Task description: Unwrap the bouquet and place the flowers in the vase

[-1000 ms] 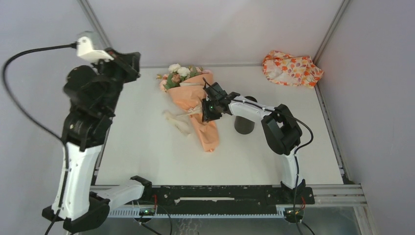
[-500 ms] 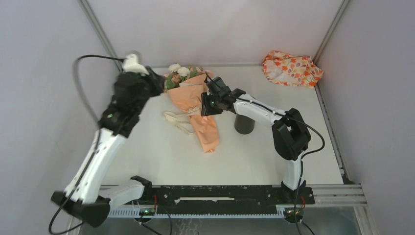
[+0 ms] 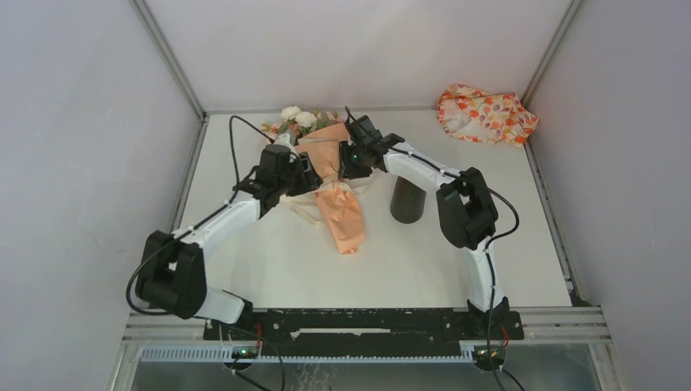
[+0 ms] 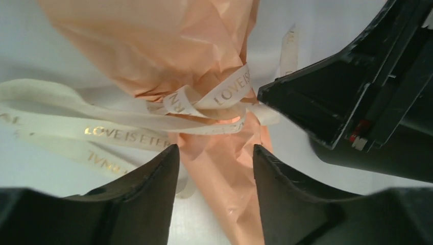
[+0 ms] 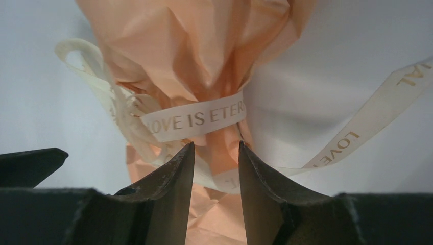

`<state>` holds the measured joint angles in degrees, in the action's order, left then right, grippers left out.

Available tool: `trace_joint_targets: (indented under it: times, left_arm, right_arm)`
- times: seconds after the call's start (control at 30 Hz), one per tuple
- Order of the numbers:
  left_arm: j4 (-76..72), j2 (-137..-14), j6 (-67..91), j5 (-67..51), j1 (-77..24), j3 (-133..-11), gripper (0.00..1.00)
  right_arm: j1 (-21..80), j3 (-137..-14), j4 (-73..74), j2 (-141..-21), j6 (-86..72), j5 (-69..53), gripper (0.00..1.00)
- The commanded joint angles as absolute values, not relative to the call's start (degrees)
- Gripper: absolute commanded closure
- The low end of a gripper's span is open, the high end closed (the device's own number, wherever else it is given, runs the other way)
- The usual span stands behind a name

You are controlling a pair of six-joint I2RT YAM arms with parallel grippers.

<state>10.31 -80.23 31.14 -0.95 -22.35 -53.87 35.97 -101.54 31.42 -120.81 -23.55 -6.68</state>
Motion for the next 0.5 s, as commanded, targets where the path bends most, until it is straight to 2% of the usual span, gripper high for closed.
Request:
trace_joint_targets:
  times: [0.0, 0.03, 0.13, 0.27, 0.47]
  left_arm:
    - [0.35, -84.06, 31.05, -6.03, -23.03, -53.36, 0.33]
    - [0.27, -84.93, 30.63, -5.77, -23.29, -53.57, 0.3]
    - [0.29, -86.95, 29.86, -5.55, -23.97, -54.29, 0.3]
    - [0.26, -87.52, 28.89, -4.38, -24.92, -53.9, 0.37]
    - [0.26, -90.42, 28.39, -3.63, -25.05, -53.87, 0.39]
  right_arm:
    - [35.42, -102.32, 31.99, -121.18, -23.96, -8.17, 0.55]
    - [35.42, -101.82, 31.87, -120.81, -23.99, -8.11, 0.55]
    - [35.26, -100.25, 31.2, -119.5, -23.98, -7.76, 0.55]
    - [34.83, -99.41, 30.76, -118.7, -24.12, -7.97, 0.55]
    - [34.59, -98.97, 30.66, -117.73, -24.34, -7.69, 0.55]
